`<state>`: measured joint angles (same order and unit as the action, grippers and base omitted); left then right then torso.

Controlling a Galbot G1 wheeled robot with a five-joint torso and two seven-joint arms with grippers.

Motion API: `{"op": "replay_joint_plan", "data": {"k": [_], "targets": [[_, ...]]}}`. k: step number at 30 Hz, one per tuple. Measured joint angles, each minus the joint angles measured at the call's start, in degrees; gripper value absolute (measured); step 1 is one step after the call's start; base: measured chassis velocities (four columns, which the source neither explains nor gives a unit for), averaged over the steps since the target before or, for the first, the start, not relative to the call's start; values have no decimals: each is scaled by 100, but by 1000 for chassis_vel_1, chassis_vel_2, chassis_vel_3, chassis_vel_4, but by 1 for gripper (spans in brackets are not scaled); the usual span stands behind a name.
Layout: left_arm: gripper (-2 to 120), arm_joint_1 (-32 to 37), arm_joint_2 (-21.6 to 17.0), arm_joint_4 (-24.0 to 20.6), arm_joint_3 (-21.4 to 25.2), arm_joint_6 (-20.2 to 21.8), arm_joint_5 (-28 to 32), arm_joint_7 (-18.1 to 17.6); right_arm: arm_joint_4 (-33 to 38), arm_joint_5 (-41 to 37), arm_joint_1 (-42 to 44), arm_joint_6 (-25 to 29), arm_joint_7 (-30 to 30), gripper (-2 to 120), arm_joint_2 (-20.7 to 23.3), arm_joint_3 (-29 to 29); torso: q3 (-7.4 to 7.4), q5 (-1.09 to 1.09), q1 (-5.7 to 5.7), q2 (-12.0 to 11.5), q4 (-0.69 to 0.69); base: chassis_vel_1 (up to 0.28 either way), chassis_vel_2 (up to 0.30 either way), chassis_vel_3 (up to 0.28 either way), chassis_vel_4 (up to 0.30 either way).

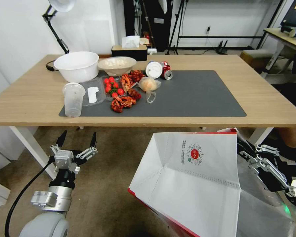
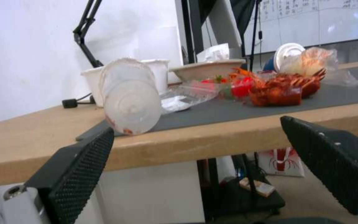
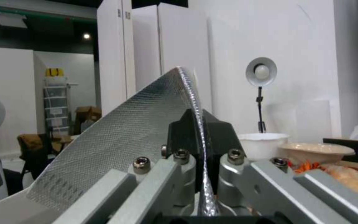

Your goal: Pick up the food delivery bag from the floor and place it on the table.

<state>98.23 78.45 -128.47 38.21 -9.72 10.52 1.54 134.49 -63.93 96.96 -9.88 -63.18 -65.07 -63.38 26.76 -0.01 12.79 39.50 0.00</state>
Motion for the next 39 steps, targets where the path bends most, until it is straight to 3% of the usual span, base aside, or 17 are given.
{"op": "replay_joint_plan", "data": {"k": [39], "targets": [[100, 51, -5, -116, 26, 255, -54, 189, -24, 29, 37, 64, -36, 0, -88, -5, 639, 0, 462, 1102, 0, 0, 0, 0, 0]]}}
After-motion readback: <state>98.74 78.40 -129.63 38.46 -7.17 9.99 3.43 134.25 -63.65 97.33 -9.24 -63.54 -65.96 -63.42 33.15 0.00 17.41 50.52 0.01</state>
